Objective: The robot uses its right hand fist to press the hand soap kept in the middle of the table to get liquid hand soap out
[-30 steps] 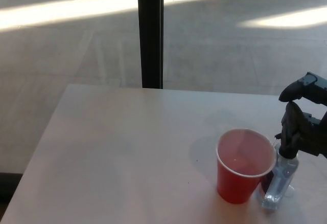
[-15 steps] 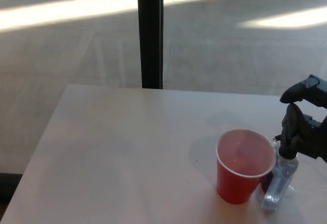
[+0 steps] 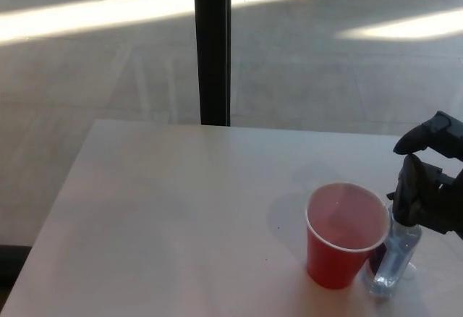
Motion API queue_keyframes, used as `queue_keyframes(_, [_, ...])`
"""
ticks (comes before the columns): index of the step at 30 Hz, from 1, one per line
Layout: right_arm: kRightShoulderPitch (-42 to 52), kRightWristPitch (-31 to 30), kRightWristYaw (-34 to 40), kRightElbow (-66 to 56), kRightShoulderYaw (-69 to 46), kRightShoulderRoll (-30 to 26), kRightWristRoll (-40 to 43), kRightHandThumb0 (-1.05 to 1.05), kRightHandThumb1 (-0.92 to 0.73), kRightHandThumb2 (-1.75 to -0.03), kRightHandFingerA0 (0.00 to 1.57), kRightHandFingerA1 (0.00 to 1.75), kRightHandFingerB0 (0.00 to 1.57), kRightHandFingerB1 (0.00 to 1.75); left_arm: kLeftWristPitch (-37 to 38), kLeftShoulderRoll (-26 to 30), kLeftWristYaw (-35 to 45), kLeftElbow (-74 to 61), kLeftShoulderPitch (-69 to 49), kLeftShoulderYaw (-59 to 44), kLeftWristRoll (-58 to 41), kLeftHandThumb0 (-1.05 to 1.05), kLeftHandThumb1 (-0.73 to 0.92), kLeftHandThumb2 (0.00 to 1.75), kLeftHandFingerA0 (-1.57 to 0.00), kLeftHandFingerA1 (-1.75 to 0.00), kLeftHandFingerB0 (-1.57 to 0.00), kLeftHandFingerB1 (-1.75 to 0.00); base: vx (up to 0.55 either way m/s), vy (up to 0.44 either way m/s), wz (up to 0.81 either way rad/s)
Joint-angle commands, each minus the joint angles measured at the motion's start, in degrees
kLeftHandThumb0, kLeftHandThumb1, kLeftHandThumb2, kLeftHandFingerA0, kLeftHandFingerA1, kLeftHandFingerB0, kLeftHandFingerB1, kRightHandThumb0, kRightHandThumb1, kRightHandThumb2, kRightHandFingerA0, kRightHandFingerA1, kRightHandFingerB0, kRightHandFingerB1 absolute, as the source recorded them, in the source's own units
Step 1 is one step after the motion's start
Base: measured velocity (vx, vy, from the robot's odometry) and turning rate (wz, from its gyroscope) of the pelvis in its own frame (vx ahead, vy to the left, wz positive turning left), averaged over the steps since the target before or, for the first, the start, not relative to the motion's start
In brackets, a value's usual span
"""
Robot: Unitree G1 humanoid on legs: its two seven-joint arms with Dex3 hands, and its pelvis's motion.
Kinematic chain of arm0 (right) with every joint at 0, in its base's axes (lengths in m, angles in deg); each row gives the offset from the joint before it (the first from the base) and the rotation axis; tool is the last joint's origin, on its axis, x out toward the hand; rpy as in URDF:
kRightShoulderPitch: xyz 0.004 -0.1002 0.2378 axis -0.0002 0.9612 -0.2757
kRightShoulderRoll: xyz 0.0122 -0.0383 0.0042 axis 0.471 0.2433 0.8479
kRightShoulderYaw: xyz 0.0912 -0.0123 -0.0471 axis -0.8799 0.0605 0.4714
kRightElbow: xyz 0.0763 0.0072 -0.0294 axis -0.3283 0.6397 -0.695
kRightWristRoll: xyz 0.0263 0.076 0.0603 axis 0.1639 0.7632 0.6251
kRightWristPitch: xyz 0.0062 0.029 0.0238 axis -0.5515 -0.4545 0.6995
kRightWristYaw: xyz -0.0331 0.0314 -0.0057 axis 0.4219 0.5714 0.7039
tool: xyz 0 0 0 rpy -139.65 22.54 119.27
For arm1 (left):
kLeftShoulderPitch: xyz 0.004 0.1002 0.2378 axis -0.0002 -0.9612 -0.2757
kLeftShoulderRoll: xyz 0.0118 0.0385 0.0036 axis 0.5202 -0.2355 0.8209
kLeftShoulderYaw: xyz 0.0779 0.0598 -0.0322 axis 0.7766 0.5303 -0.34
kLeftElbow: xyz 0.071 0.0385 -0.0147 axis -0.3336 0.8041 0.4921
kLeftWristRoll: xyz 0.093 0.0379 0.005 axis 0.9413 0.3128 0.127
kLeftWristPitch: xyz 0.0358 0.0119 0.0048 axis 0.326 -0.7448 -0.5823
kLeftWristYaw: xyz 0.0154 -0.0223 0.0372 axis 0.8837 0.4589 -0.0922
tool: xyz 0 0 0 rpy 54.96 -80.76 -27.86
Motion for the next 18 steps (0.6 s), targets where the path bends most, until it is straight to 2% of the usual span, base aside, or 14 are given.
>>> queue_keyframes(1, [7.23, -9.83, 1.10, 7.45, 2.98, -0.49, -4.23, -0.16, -0.64, -1.11, 0.91, 1.75, 0.68, 1.56, 0.69, 1.45, -0.51, 0.75, 0.27, -0.18, -0.31, -0.44, 0.45, 1.07, -0.82, -0.94, -0.56, -0.79, 0.00, 0.000, 0.00])
queue_keyframes(8, [5.55, -10.32, 0.44, 6.57, 2.43, -1.93, -3.44, -0.17, -0.65, -1.12, 0.90, 1.75, 0.64, 1.60, 0.66, 1.35, -0.62, -0.13, -0.42, 0.01, -0.10, -0.45, 0.45, 1.08, -0.83, -0.94, -0.57, -0.78, 0.00, 0.000, 0.00])
queue_keyframes(11, [3.15, -12.15, 0.87, 5.38, 1.35, -2.35, -1.98, -0.15, -0.64, -1.15, 0.91, 1.75, 0.71, 1.53, 0.76, 1.61, -0.42, 0.93, -0.28, 0.20, 0.08, -0.44, 0.45, 1.07, -0.77, -0.90, -0.54, -0.77, 0.00, 0.000, 0.00])
queue_keyframes(12, [2.45, -13.21, 1.01, 4.70, 1.19, -2.78, -1.68, -0.16, -0.65, -1.12, 0.90, 1.75, 0.61, 1.61, 0.70, 1.53, -0.48, 0.96, -0.34, 0.04, -0.10, -0.43, 0.45, 1.07, -0.78, -0.90, -0.55, -0.78, 0.00, 0.000, 0.00])
queue_keyframes(13, [1.39, -14.86, 1.28, 3.47, 0.86, -3.46, -1.19, -0.16, -0.65, -1.12, 0.90, 1.75, 0.61, 1.61, 0.59, 1.44, -0.55, 0.95, -0.28, -0.19, -0.35, -0.43, 0.45, 1.07, -0.78, -0.90, -0.55, -0.78, 0.00, 0.000, 0.00])
queue_keyframes(14, [0.51, -14.85, 0.54, 3.66, 0.51, -3.91, -0.61, -0.15, -0.63, -1.16, 0.87, 1.75, 0.66, 1.54, 0.11, 1.41, -0.60, 0.16, -0.69, -0.12, -0.30, -0.44, 0.45, 1.06, -0.77, -0.90, -0.53, -0.77, 0.00, 0.000, 0.00])
queue_keyframes(15, [-0.15, -15.27, 0.70, 3.52, 0.14, -3.91, -0.16, -0.15, -0.62, -1.16, 0.92, 1.75, 0.61, 1.62, 0.53, 1.52, -0.46, 0.06, -0.99, 0.26, 0.11, -0.44, 0.45, 1.07, -0.77, -0.90, -0.54, -0.77, 0.00, 0.000, 0.00])
queue_keyframes(16, [-1.31, -16.36, 0.83, 3.08, -0.82, -3.87, 1.44, -0.17, -0.62, -1.18, 0.91, 1.75, 0.67, 1.54, 0.49, 1.62, -0.64, 0.18, -0.97, 0.55, 0.47, -0.45, 0.45, 1.06, -0.77, -0.89, -0.53, -0.76, 0.00, 0.000, 0.00])
queue_keyframes(18, [-2.13, -17.17, 1.23, 2.75, -1.20, -3.94, 1.78, -0.18, -0.62, -1.19, 0.93, 1.75, 0.68, 1.54, 0.36, 1.63, -0.73, 0.26, -0.95, 0.56, 0.40, -0.45, 0.44, 1.06, -0.77, -0.89, -0.53, -0.76, 0.00, 0.000, 0.00])
